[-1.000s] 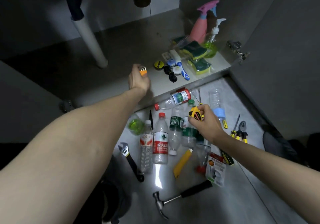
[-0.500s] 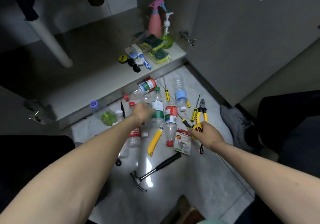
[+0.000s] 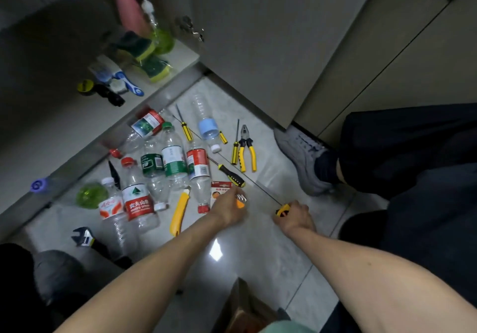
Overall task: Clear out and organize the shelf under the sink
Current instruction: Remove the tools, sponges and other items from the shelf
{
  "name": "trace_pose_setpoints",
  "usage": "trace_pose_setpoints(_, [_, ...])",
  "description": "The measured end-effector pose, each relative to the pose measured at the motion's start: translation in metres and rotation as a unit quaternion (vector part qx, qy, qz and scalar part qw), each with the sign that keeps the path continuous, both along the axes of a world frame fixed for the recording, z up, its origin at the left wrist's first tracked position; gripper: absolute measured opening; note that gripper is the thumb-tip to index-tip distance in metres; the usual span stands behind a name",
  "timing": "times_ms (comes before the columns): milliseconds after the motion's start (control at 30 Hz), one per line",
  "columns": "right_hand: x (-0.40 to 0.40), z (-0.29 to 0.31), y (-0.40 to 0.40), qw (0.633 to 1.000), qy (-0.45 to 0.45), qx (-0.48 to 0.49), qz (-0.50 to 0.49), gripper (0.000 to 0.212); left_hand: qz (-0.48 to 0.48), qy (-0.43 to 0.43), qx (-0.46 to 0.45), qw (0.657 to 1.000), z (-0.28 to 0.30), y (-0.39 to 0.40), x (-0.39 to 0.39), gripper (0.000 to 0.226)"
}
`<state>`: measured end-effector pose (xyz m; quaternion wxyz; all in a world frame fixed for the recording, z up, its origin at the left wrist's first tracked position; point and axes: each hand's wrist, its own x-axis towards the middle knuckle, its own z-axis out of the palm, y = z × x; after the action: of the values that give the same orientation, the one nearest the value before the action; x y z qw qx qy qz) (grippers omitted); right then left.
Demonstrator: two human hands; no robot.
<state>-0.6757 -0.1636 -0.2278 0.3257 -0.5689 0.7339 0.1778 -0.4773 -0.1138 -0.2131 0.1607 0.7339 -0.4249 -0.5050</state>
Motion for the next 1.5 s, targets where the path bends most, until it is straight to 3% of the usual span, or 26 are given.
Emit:
trace_pose_setpoints(133, [-0.005,-0.012,0.005,0.999,0.001,0.008,-0.037,0.080,0.039,0.014,0.023,0.999,-0.021,-0.012,-0.029,0.043])
trace_pose_setpoints(300, [-0.004,-0.020,0.011,1.000,0.014,0.010,0.014,0.071,0.053,0.010,0.045,0.998,-0.034,-0.016,-0.035,0.046])
trace_pose_setpoints(500, [0.014,-0.008,0.007,0.997,0.007,-0.021,0.075,0.061,0.087,-0.005,-0.012,0.996,-0.018,-0.010,-0.005,0.013])
trace_pose_setpoints(700, [0.047,0.017,-0.009,0.987,-0.034,-0.083,0.135,0.044,0.132,-0.019,-0.008,0.991,0.010,0.009,0.053,0.018])
trace_pose_setpoints(867, [0.115,0.046,-0.021,0.975,-0.184,-0.074,0.099,0.042,0.130,-0.075,-0.016,0.989,0.051,0.027,0.114,0.017])
trace_pose_setpoints(1067, [0.246,0.112,-0.047,0.927,-0.313,-0.077,0.193,0.020,0.191,-0.165,-0.061,0.966,0.113,0.040,0.203,0.019])
trace_pose_setpoints(1200, [0.317,0.158,-0.081,0.890,-0.297,-0.094,0.332,0.005,0.243,-0.178,-0.086,0.950,0.140,0.037,0.252,0.021])
trace_pose_setpoints(1367, [0.386,0.197,-0.132,0.868,-0.253,-0.113,0.413,0.024,0.259,-0.225,-0.077,0.936,0.160,0.014,0.317,0.020])
trace_pose_setpoints(1500, [0.428,0.190,-0.150,0.848,-0.223,-0.115,0.466,0.019,0.235,-0.255,-0.033,0.937,0.152,-0.009,0.357,0.021])
